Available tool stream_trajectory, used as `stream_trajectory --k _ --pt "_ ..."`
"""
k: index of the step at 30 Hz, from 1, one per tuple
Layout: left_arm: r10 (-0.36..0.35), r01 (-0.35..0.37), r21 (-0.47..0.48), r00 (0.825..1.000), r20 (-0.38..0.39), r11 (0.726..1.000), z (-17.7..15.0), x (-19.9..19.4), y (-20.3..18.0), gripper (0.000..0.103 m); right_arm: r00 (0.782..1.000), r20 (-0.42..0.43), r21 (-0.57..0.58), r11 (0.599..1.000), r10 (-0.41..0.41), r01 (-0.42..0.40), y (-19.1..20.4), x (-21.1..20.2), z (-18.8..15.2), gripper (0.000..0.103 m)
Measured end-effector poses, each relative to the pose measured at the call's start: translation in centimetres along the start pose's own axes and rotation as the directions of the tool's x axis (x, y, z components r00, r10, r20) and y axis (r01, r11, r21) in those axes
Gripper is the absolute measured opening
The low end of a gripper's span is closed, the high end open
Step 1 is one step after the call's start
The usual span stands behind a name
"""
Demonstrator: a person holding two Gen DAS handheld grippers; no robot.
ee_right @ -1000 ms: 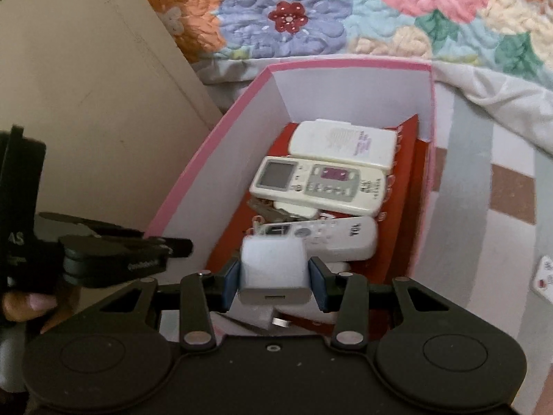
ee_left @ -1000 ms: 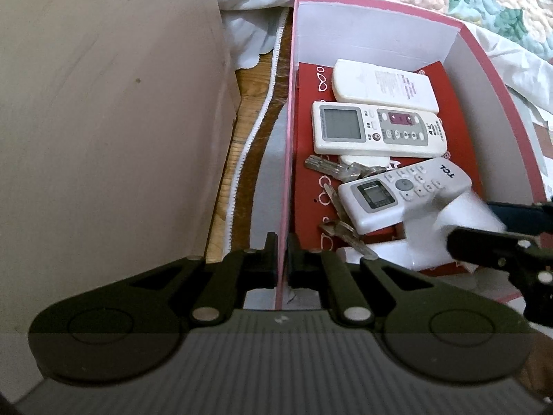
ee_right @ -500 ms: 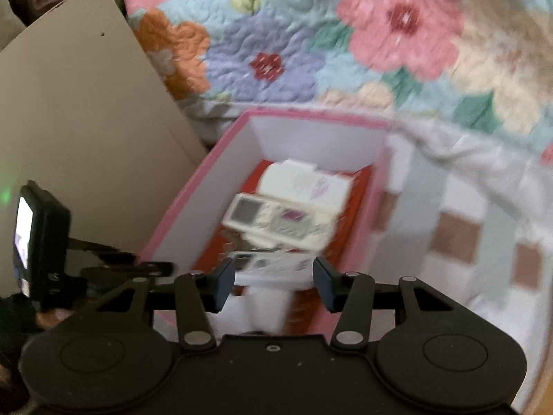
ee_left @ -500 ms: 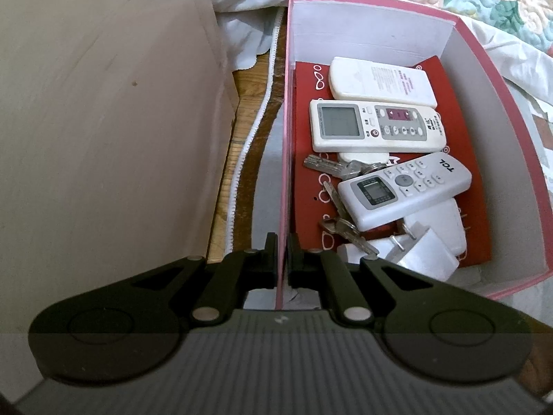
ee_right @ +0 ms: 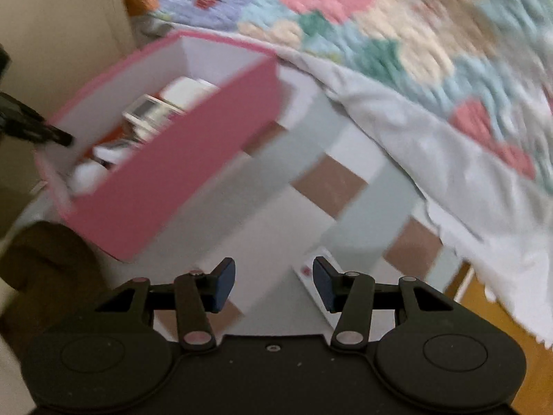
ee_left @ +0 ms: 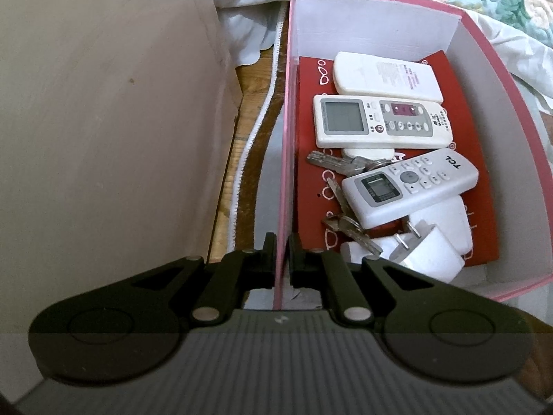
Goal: Organize rigid objects
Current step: 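Grasp the small white remote with red button using the right tool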
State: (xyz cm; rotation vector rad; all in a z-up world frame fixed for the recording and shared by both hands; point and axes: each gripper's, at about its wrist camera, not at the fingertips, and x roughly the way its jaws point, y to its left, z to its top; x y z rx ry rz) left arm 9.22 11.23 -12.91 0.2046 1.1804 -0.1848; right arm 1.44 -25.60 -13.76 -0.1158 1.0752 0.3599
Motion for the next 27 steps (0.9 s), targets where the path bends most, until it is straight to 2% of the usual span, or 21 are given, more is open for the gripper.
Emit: stream_trajectory --k 7,13,15,17,19,20,23,25,27 --pt "0.000 0.000 -0.007 1.000 -0.013 1.000 0.2 0.1 0.0 0.007 0.994 -0.020 0.061 0.992 -0.105 0.106 -3.1 4.6 -3.1 0.055" --pt "0.001 -0.001 -0.006 1.000 -0.013 1.000 0.2 0.1 0.1 0.007 0.996 0.008 0.158 0.983 -0.092 0.090 -4.7 6.0 -3.9 0.068" --pt "0.002 -0.002 -0.008 1.000 -0.013 1.000 0.2 0.2 0.2 0.007 0.994 0.003 0.178 0.979 -0.105 0.103 -4.5 6.1 -3.7 0.068" --pt "0.006 -0.006 -0.007 1.000 -0.013 1.000 0.2 0.2 0.1 0.007 0.993 -0.022 0.174 0.978 -0.115 0.117 -4.2 6.2 -3.2 0.063" --pt "0.009 -0.010 -0.003 1.000 -0.012 1.000 0.1 0.2 0.0 0.007 0.993 -0.048 0.202 0.973 -0.107 0.115 -4.1 6.2 -2.9 0.050" --pt "0.010 -0.010 -0.001 1.000 -0.011 1.000 0.1 0.2 -0.1 0.007 0.993 -0.060 0.223 0.968 -0.102 0.113 -4.1 6.2 -2.6 0.048" --pt "0.015 -0.015 0.011 1.000 -0.007 1.000 0.0 0.1 -0.3 0.007 0.988 -0.136 0.307 0.944 -0.079 0.118 -4.1 6.3 -1.9 0.046" --pt "0.013 -0.013 0.008 1.000 -0.008 1.000 0.0 0.1 -0.3 0.007 0.977 -0.206 0.387 0.912 -0.060 0.137 -4.2 6.5 -1.4 0.046" --pt "0.011 -0.011 0.007 1.000 -0.010 1.000 0.0 0.1 -0.3 0.007 0.977 -0.206 0.468 0.882 0.046 0.058 -4.3 6.5 -1.1 0.046"
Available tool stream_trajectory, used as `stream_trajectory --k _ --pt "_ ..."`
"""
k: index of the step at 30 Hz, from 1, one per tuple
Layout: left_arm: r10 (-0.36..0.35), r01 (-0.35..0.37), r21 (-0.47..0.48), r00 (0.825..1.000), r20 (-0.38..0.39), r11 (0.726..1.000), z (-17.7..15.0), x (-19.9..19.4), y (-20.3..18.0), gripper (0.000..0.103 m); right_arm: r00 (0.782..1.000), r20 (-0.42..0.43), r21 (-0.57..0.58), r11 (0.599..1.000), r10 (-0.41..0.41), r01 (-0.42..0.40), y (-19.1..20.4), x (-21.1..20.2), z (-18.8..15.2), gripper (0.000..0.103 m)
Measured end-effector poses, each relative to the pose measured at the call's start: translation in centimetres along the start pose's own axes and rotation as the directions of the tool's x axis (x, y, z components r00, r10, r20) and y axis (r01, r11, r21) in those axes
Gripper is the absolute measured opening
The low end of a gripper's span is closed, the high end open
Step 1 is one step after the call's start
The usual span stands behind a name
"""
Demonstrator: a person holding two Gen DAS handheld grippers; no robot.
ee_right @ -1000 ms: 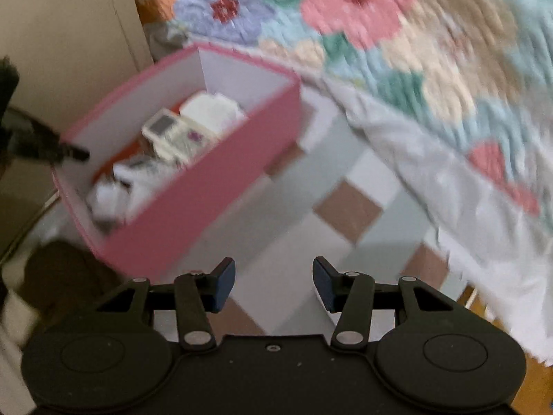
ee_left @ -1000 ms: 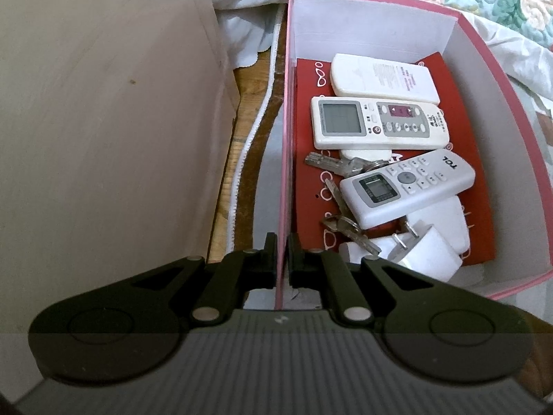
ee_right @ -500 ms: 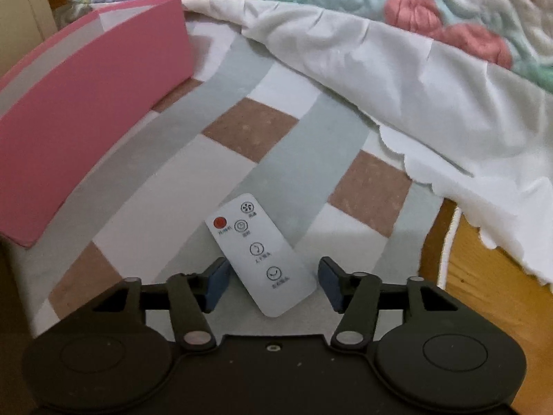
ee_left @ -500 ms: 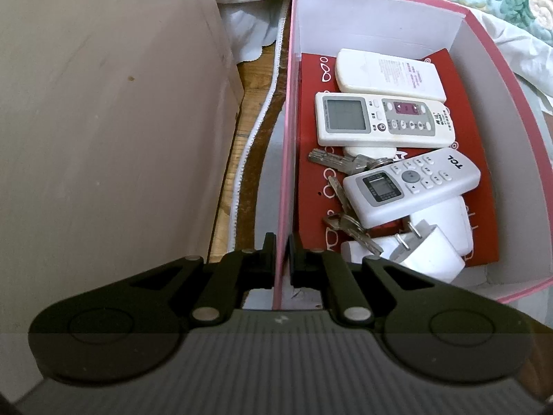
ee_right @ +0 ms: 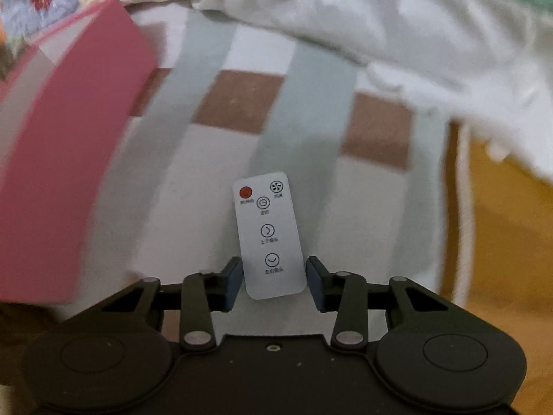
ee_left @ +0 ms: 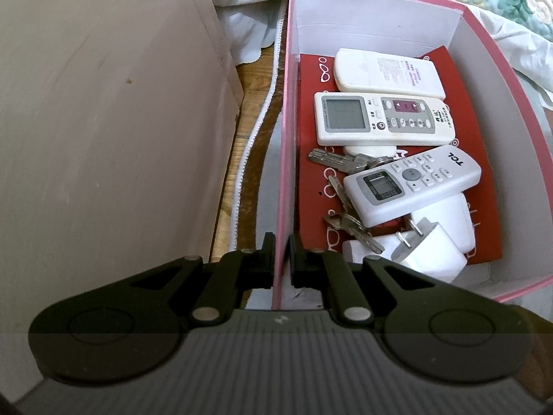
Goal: Organize rigid objects
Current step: 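Grasp the small white remote with red button using the right tool, then carry the small white remote into the box and stand it upright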
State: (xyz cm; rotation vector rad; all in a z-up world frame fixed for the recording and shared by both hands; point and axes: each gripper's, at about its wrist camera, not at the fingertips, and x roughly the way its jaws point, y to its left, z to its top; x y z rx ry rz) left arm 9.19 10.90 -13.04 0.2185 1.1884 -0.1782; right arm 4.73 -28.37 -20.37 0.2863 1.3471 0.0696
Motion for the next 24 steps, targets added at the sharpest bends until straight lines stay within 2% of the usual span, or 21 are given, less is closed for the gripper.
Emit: stream_trajectory --k 2,5,8,9,10,11,12,15,21,24 --pt "-0.003 0.003 -0.001 1.000 -0.003 1.000 0.0 0.0 0.0 0.007 0.998 -0.018 0.012 0.998 0.059 -0.059 0.6 0.1 0.0 0.049" --pt "-0.004 0.004 0.000 1.000 -0.007 1.000 -0.1 0.2 0.1 0.007 0.997 0.040 -0.145 0.987 -0.066 0.072 2.9 0.6 -0.4 0.059" --pt "-0.010 0.010 -0.002 1.000 -0.011 1.000 -0.1 0.2 0.2 0.007 0.992 0.097 -0.240 0.965 -0.081 0.102 3.9 1.2 -0.9 0.062" --pt "-0.014 0.014 -0.004 1.000 -0.011 1.000 -0.1 0.2 0.3 0.007 0.989 0.118 -0.269 0.957 -0.085 0.114 4.2 1.2 -1.2 0.052" --pt "-0.018 0.018 -0.009 1.000 -0.012 1.000 -0.1 0.2 0.5 0.007 0.990 0.128 -0.296 0.950 -0.066 0.102 4.4 1.1 -1.2 0.026" --pt "-0.022 0.022 -0.013 1.000 -0.014 1.000 0.0 0.3 0.6 0.007 0.991 0.128 -0.309 0.948 -0.033 0.072 4.6 0.9 -1.3 0.011" --pt "-0.025 0.024 -0.015 1.000 -0.016 1.000 0.0 0.3 0.6 0.007 0.992 0.125 -0.306 0.950 -0.020 0.058 4.7 0.7 -1.4 0.008" --pt "-0.022 0.021 -0.015 1.000 -0.016 1.000 0.1 0.3 0.6 0.007 0.989 0.146 -0.289 0.954 -0.037 0.079 4.8 0.1 -1.2 0.008" --pt "-0.022 0.022 -0.015 1.000 -0.016 1.000 0.0 0.3 0.6 0.007 0.983 0.180 -0.217 0.976 0.044 -0.004 4.8 -2.3 -0.6 0.008" --pt "-0.021 0.020 -0.013 1.000 -0.016 1.000 0.0 0.3 0.6 0.007 0.972 0.205 -0.177 0.981 0.112 -0.075 5.3 -4.4 -0.1 0.008"
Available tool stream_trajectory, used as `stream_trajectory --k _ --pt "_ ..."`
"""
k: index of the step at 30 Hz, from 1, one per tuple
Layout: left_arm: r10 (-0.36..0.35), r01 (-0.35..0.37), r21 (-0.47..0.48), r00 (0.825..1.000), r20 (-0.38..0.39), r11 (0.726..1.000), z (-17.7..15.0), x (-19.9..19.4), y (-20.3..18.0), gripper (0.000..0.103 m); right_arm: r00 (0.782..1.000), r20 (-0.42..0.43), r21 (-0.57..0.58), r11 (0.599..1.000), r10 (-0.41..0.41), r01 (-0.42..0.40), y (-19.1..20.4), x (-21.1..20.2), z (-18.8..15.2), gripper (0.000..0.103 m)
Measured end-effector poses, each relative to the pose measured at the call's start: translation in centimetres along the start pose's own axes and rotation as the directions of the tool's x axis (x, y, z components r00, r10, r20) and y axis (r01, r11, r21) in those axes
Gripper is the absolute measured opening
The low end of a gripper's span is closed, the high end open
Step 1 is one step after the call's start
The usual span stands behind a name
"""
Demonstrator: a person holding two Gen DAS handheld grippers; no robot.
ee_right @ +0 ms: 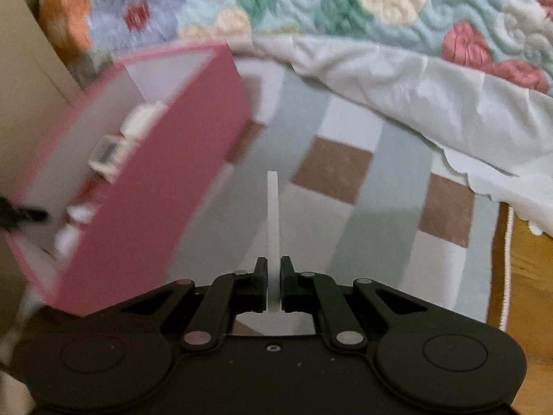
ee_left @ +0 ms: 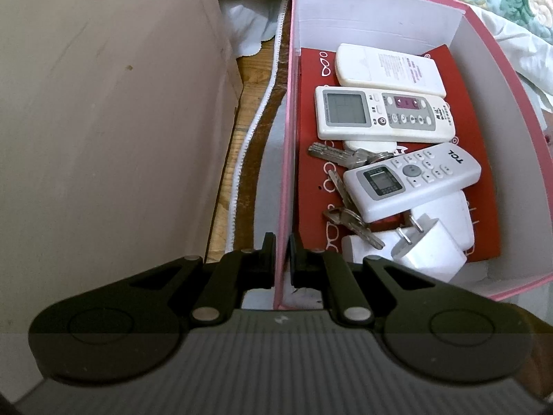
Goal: Organize rigid objects
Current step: 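Carry the small white remote into the box and stand it upright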
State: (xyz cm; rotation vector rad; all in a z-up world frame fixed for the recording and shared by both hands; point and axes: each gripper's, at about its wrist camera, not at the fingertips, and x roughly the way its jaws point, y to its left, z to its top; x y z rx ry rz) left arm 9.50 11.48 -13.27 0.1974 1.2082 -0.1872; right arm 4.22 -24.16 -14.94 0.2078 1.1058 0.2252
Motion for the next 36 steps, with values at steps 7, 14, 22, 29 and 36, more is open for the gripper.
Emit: stream_trajectory --k 7,14,22,29,36 --pt "0.005 -0.005 0.002 1.000 -0.004 1.000 0.0 0.1 -0.1 0.007 0.975 0.113 0.002 0.982 0.189 -0.190 4.4 -5.4 2.0 0.008" --pt "0.006 -0.006 0.008 1.000 0.001 1.000 0.0 0.1 -0.3 0.007 0.961 0.085 -0.076 0.963 0.263 -0.257 9.6 -4.6 1.8 0.008" --pt "-0.004 0.004 -0.001 1.000 0.003 1.000 0.0 0.0 0.0 0.007 0.981 0.052 -0.022 0.982 0.187 -0.186 10.8 -2.1 1.6 0.009" --pt "-0.007 0.007 -0.003 1.000 0.004 1.000 -0.2 0.1 0.1 0.007 0.989 0.073 0.059 0.989 0.128 -0.133 12.4 -0.5 1.5 0.009" --pt "-0.006 0.006 0.003 1.000 0.010 1.000 -0.2 0.0 0.1 0.007 0.990 0.111 0.086 0.991 0.090 -0.099 11.9 -0.4 2.4 0.009"
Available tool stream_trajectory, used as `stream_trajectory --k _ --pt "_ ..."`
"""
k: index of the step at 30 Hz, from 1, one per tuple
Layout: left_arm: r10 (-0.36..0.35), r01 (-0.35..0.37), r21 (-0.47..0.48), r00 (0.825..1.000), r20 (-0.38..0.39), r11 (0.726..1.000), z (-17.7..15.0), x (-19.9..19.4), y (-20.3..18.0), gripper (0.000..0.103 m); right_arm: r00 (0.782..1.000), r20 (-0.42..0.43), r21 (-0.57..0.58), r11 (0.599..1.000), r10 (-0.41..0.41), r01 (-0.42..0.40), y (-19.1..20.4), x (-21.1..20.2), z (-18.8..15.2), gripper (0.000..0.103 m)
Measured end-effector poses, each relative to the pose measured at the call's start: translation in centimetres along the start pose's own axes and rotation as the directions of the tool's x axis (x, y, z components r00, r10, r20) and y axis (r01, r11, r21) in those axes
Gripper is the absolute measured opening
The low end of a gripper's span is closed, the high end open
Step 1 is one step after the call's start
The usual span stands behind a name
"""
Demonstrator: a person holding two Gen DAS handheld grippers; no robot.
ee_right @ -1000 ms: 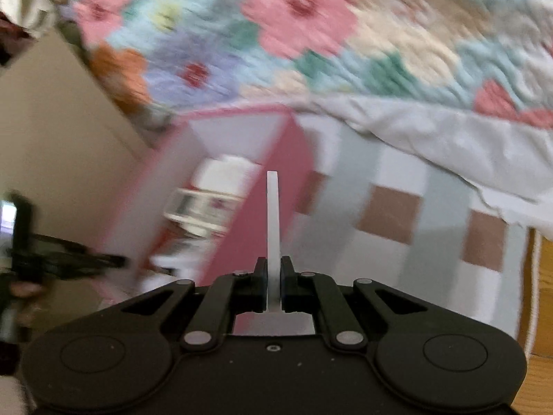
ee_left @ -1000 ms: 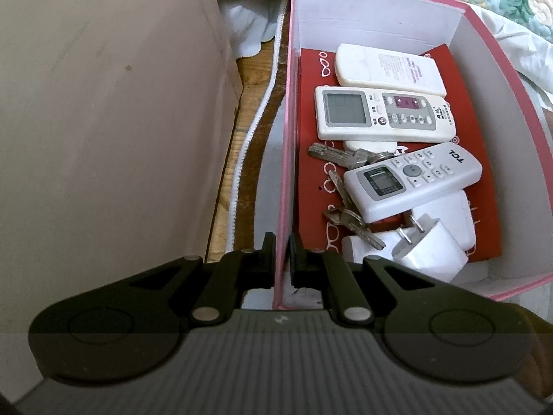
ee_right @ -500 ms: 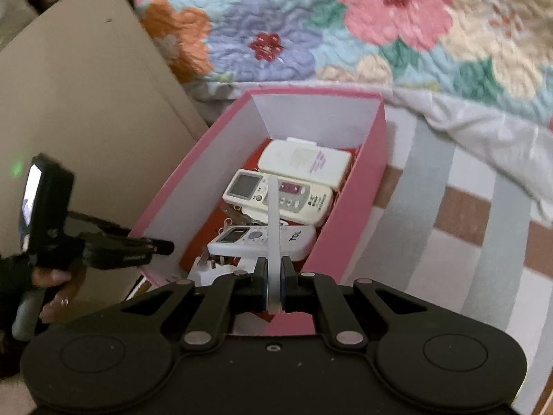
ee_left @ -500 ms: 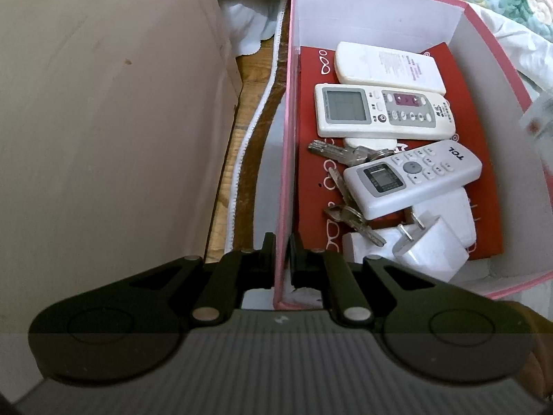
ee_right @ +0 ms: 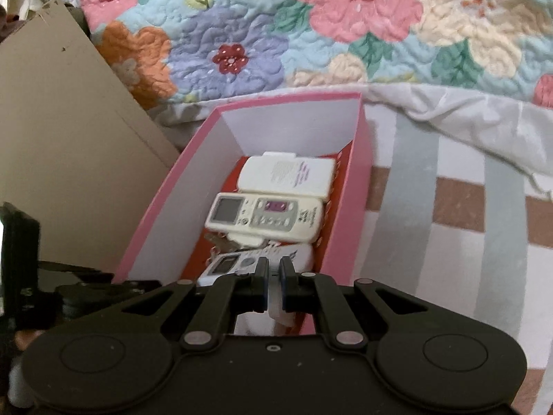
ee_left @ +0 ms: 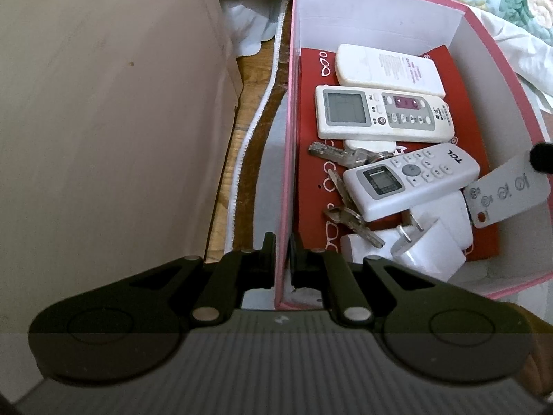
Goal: Organize rigid objects
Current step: 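Carry the small white remote into the box and stand it upright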
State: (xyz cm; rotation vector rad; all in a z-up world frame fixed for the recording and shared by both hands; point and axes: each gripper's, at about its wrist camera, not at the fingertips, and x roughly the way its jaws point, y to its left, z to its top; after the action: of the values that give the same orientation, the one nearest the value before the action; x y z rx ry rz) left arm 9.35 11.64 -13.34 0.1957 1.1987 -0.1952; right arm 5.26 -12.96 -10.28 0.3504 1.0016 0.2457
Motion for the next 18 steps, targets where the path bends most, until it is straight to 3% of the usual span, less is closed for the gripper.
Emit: stream_trajectory --k 11,18 --pt "0.007 -0.007 -0.005 1.000 0.010 1.000 0.1 -0.7 -0.2 0.007 0.995 -0.028 -0.081 0.992 -0.094 0.091 0.7 5.2 2.8 0.007" --pt "0.006 -0.006 -0.003 1.000 0.014 1.000 0.3 -1.0 -0.1 0.007 0.994 -0.053 -0.184 0.979 -0.100 0.088 2.0 7.0 3.1 0.007"
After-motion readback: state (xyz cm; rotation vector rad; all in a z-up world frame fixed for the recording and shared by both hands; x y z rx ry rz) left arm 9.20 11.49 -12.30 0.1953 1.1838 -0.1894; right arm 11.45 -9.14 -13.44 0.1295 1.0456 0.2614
